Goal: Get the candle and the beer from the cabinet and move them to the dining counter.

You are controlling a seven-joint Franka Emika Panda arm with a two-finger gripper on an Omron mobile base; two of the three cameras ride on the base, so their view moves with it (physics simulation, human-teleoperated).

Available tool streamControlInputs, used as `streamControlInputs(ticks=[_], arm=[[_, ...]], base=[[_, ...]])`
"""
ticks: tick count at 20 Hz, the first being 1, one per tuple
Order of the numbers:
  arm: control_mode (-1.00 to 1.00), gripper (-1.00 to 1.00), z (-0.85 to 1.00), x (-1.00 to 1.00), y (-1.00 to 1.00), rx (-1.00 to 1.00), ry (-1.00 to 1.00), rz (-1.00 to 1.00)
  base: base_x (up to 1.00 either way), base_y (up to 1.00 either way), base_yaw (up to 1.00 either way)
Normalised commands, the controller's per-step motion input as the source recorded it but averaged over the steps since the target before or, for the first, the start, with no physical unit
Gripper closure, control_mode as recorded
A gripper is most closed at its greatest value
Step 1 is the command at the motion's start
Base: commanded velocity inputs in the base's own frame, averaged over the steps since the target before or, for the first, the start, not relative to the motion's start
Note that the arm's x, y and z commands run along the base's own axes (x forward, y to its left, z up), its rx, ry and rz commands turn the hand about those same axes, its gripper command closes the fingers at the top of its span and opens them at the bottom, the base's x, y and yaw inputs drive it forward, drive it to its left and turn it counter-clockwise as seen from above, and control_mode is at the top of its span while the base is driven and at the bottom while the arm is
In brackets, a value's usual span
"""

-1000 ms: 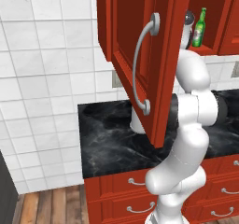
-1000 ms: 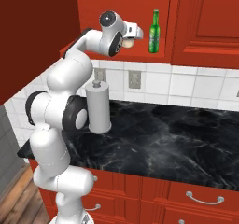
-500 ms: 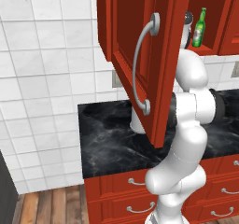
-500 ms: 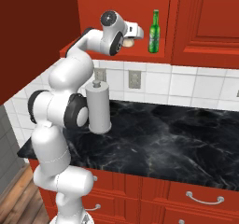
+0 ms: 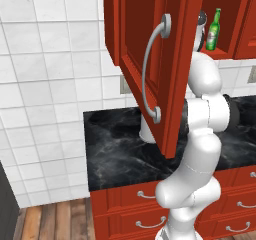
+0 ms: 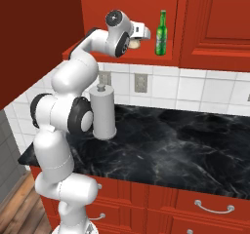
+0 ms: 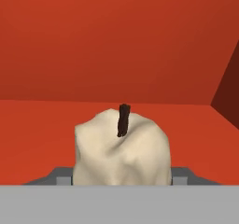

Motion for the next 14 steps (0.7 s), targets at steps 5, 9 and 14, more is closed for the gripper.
streamControlInputs(ticks=[5, 9, 14], arm=[[-1.0, 1.0, 0.0, -0.13, 0.0, 0.0, -0.01, 0.0], [-1.0, 1.0, 0.01, -0.38, -0.02, 0.0, -0.09, 0.0], [-1.0, 1.0, 0.14, -0.53, -0.21, 0.0, -0.09, 0.02]], base=[[0.0, 0.0, 0.0], [0.0, 0.0, 0.0], [0.0, 0.0, 0.0]])
